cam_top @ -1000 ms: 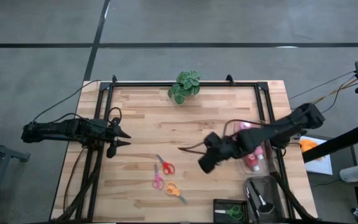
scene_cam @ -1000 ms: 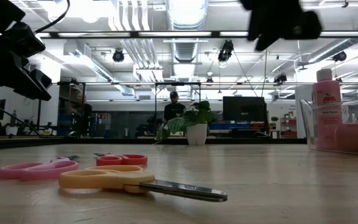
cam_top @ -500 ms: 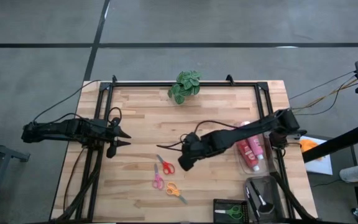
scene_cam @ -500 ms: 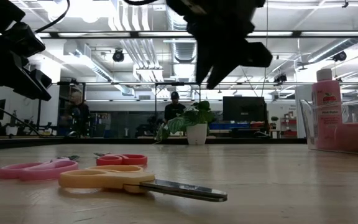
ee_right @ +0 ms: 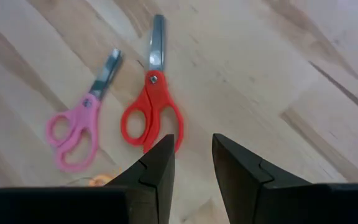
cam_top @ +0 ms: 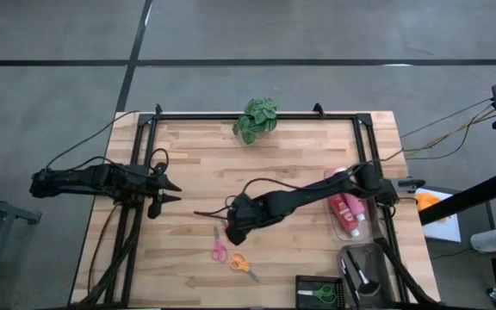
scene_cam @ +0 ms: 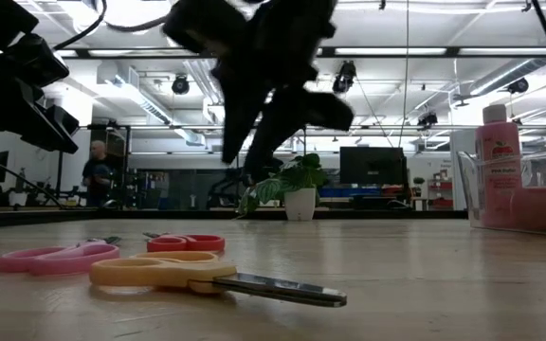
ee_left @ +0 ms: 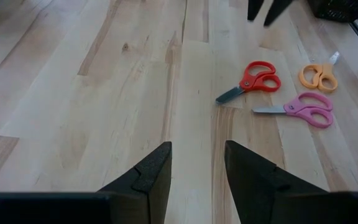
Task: Pick & Place Paint Supplies
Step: Put the red scissors into the black bin
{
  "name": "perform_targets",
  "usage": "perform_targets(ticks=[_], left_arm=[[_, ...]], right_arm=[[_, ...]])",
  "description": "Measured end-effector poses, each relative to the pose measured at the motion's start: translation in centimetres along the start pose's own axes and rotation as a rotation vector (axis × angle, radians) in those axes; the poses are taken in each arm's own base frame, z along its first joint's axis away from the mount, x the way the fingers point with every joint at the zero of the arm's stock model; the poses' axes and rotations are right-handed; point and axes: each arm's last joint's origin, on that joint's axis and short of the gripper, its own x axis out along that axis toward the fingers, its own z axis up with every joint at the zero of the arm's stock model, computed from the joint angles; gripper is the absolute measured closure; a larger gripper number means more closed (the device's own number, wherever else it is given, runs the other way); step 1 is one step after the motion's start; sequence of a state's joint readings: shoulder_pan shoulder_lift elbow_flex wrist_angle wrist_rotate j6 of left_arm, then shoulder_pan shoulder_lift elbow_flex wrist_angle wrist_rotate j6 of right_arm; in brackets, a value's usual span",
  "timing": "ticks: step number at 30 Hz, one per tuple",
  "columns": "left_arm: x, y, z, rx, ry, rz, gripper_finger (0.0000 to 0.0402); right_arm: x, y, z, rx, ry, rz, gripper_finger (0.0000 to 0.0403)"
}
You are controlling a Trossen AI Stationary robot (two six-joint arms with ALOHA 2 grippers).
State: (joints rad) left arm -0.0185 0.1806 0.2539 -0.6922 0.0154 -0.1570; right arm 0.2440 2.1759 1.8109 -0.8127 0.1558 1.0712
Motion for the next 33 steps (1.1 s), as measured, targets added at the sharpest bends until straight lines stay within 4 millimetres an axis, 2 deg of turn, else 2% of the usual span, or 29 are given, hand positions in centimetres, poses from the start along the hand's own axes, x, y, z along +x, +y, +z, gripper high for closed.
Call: perform_targets(ticks=[5,14,33], left_arm=[[0.0,0.0,0.0,0.0,-0.001,0.0,0.0252],[0.0,0.0,0.0,0.0,-0.001,0.0,0.0252],[0.0,0.0,0.0,0.0,-0.001,0.0,0.0252]], right_arm=[[2.0,1.1,0.2,-0.043,0.03,-0.051,0.0298],[3.8,2.3,0.5,-0.101,0.08,-0.088,0.0298],[5.8,1.5,-0.4,-0.096,0.107,-0.093,0.0298]])
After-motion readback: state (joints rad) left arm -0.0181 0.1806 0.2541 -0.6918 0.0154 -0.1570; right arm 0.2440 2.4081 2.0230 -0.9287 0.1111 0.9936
